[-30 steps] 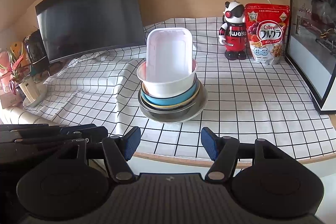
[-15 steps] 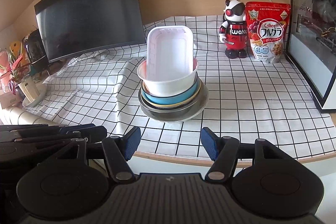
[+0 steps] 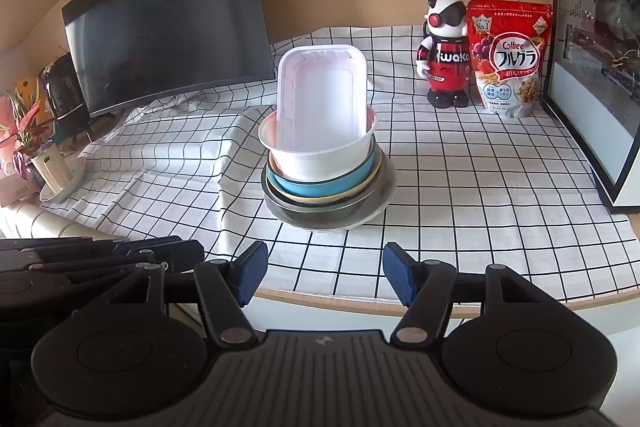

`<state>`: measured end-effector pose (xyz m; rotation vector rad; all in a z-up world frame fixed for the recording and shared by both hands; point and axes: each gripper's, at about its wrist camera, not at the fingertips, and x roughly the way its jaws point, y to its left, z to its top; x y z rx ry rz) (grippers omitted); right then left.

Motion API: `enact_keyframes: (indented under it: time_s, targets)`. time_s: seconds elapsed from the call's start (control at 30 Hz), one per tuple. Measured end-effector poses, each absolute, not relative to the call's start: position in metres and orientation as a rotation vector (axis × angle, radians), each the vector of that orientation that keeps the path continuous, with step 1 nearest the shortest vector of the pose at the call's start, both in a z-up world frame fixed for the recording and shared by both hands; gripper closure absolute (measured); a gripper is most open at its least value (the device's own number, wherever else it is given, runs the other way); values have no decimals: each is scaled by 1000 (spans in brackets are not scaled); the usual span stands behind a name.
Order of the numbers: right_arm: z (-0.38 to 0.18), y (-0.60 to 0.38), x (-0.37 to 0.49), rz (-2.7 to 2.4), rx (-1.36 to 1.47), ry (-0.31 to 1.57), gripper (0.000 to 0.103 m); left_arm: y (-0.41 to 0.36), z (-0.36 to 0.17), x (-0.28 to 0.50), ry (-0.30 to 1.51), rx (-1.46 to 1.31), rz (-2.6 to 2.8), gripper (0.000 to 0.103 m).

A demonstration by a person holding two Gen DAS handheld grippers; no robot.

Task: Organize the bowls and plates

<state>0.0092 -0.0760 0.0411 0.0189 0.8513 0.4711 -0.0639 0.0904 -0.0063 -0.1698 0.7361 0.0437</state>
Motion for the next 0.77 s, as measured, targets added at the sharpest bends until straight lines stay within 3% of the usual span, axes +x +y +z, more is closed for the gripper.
enact_keyframes:
  time_s: [0.77]
  targets:
    - [38,-72,16,458,12,872,39,92,-11,-59,752,-172,31,88]
